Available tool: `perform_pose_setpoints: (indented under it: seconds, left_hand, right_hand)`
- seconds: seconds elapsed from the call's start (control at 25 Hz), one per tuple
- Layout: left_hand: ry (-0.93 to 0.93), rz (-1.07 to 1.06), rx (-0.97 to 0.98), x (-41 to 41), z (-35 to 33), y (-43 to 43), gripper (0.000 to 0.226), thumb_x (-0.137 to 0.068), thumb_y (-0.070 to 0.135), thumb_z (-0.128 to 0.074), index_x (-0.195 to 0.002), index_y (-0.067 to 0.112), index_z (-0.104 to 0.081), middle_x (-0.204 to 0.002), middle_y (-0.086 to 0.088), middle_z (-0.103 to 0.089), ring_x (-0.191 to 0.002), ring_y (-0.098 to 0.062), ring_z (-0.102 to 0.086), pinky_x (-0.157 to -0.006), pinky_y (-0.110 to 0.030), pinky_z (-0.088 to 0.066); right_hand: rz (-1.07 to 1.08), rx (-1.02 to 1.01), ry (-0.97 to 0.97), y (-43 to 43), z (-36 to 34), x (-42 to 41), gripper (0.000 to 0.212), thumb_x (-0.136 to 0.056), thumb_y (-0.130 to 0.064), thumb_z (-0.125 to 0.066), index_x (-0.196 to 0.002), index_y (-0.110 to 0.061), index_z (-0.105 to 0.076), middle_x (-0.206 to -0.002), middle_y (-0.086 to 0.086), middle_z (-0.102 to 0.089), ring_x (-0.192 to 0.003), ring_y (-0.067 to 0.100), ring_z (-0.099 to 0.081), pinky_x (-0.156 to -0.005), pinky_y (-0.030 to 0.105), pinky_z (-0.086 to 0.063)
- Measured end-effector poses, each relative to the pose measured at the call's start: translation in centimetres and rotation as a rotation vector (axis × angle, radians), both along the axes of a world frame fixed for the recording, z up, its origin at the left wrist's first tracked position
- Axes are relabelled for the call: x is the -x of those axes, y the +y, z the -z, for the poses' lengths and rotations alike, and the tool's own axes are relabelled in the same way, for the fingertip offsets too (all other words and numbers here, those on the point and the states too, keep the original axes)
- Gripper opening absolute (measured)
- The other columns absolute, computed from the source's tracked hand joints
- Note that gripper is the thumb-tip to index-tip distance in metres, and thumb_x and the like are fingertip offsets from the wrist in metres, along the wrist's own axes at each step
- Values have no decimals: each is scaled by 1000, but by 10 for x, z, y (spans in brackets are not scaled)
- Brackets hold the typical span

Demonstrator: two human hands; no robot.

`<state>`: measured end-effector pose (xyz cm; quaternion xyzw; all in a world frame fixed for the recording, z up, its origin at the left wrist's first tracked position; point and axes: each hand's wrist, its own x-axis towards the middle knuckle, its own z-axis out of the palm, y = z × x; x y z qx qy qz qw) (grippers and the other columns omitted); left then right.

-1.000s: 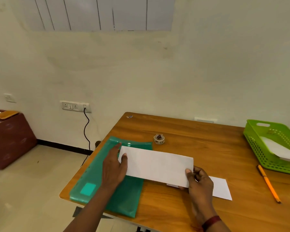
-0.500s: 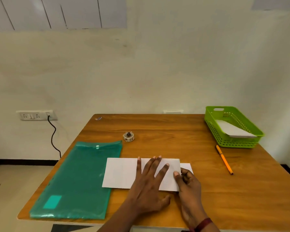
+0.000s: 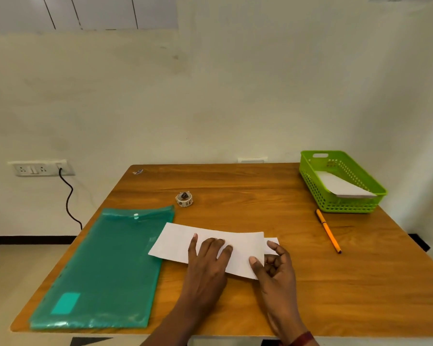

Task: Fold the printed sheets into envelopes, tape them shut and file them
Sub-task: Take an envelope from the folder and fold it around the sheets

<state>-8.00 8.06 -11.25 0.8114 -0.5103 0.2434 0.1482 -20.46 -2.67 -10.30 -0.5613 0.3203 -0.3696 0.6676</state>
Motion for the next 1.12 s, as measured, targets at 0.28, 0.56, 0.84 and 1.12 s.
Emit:
perform_pose_setpoints:
  seconds: [0.28, 0.56, 0.84, 1.12]
  left_hand:
    - [9, -158, 161, 2, -3, 5, 42, -71, 8, -75, -111, 14, -69, -109, -7, -70, -105, -25, -64, -102, -68, -35]
    - [45, -201, 271, -1, 3, 1, 35, -86, 14, -60, -121, 18, -55, -112, -6, -69, -113, -25, -58, -108, -68, -20]
    - [-14, -157, 365, -6, 7, -2, 57, -92, 33, -57, -143, 16, -39, -149, -10, -39, -143, -25, -31, -114, -69, -6]
    - [-82, -61, 195, -5, 8, -3, 108, -75, 53, -69, -156, 15, -10, -163, -12, -12, -150, -31, -12, -116, -64, 5]
  right_hand:
    - [-96, 518, 153, -1, -2, 2, 65, -64, -18, -91, -115, -44, -59, -111, -19, -57, -98, 4, -57, -67, 15, -53]
    - [43, 997, 241, -35, 4, -8, 35, -85, 3, -67, -107, -23, -70, -104, -6, -55, -95, 5, -55, -71, 24, -51]
    - [-105, 506, 20, -28, -3, -15, 16, -94, -20, -60, -98, -31, -72, -98, -11, -72, -94, 13, -66, -76, 25, -54]
    - [-271, 369, -48, -14, -14, -14, 22, -92, -3, -60, -93, -20, -73, -92, -4, -73, -86, 13, -67, -74, 27, -54]
